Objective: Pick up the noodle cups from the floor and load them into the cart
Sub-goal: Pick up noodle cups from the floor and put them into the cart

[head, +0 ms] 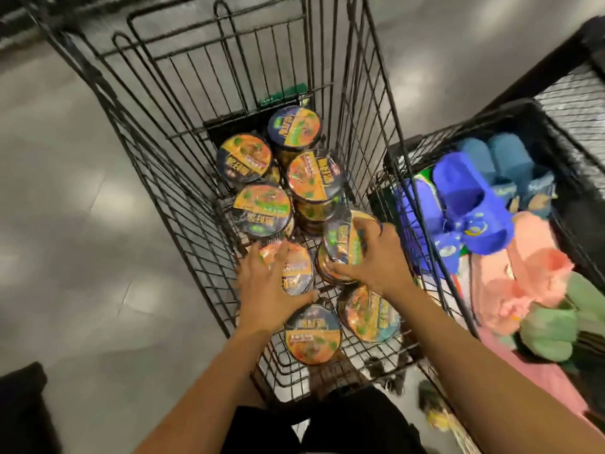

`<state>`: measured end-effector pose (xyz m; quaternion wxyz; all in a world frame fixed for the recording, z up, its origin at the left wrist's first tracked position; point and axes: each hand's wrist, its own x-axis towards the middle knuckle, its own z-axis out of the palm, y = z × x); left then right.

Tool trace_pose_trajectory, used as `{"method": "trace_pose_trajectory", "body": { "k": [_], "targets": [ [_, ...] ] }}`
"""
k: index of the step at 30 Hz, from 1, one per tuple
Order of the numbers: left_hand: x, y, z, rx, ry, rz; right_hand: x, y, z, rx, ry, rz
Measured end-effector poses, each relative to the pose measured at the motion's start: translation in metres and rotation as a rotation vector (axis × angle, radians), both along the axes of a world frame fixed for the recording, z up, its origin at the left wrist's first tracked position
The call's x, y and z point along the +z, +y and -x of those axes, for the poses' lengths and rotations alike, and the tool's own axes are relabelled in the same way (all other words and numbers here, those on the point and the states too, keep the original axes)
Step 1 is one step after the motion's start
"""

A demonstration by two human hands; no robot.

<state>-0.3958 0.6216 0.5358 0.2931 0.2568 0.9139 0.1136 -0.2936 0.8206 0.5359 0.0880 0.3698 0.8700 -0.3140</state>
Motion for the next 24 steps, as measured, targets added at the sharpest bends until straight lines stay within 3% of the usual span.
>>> {"method": "trace_pose_trajectory", "body": {
  "k": [6,16,24],
  "targets": [
    [0.005,0.011,-0.004,-0.034,0.056,0.073,0.003,-0.001,0.002,0.133,-0.105,-0.154],
    [0.028,-0.004,-0.006,-0.117,0.111,0.064,0.026,-0.026,-0.033,-0.063,-0.061,-0.148],
    [0.035,-0.034,-0.007,-0.535,0.206,-0.046,0.034,-0.126,-0.107,-0.394,-0.135,-0.316]
  ]
}}
